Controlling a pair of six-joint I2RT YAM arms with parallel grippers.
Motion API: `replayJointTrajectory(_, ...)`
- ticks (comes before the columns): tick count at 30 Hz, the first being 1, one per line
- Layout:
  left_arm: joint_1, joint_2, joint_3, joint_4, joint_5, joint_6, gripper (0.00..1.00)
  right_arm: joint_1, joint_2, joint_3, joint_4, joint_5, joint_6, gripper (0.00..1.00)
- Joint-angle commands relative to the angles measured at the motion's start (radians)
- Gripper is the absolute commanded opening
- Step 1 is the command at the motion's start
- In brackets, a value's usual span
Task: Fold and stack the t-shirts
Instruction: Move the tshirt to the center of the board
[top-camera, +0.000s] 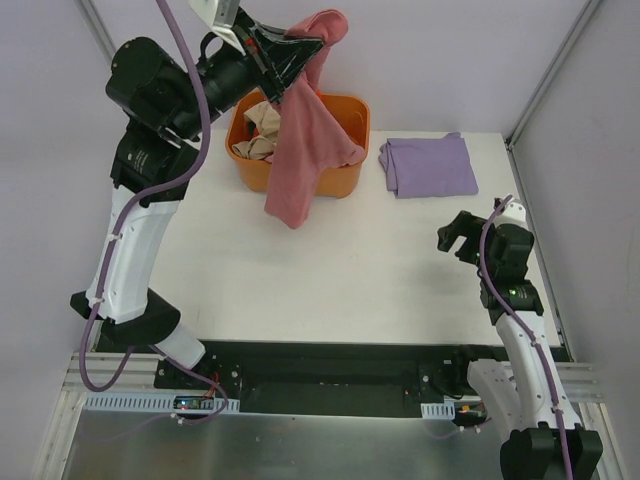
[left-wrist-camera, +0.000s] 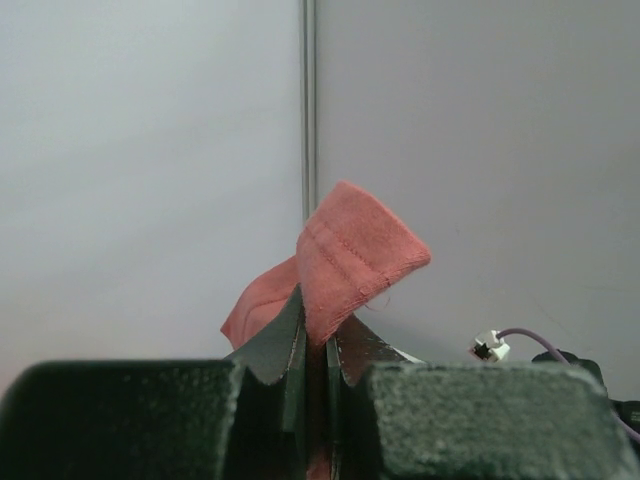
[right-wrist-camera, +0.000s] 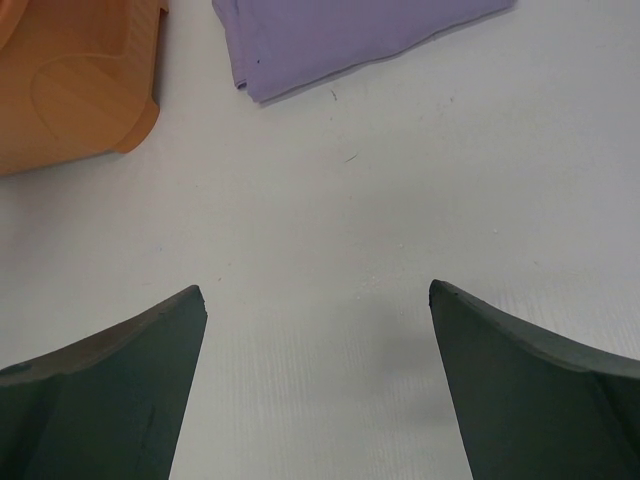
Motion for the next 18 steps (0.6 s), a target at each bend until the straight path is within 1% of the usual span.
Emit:
replayJointTrajectory(1,-0.005,-0.088,0.029,0.157,0.047,-0.049,0.00,-0.004,-0.027,0.028,0.050,-0.017,0.004,0.96)
replayJointTrajectory(7,-0.005,-0.120,0.027,0.203,0.098,-0.097,0.00,-0.004,-0.037,0.017,0.064,-0.031,0.009,0.96)
replayJointTrajectory(14,-0.005,-0.162,-0.052,0.220,0.062,-0.074,0.00,-0.004,-0.026,0.017,0.072,-0.050,0.016,0.96)
replayJointTrajectory(16,-0.005,-0.183,-0.139,0.229,0.033,-0.073,0.00,-0.004,-0.020,0.019,0.076,-0.062,0.026,0.96)
replayJointTrajectory(18,-0.005,-0.212,-0.270,0.264,0.001,-0.048,0.00,-0.004,-0.006,0.023,0.080,-0.085,0.033,0.96)
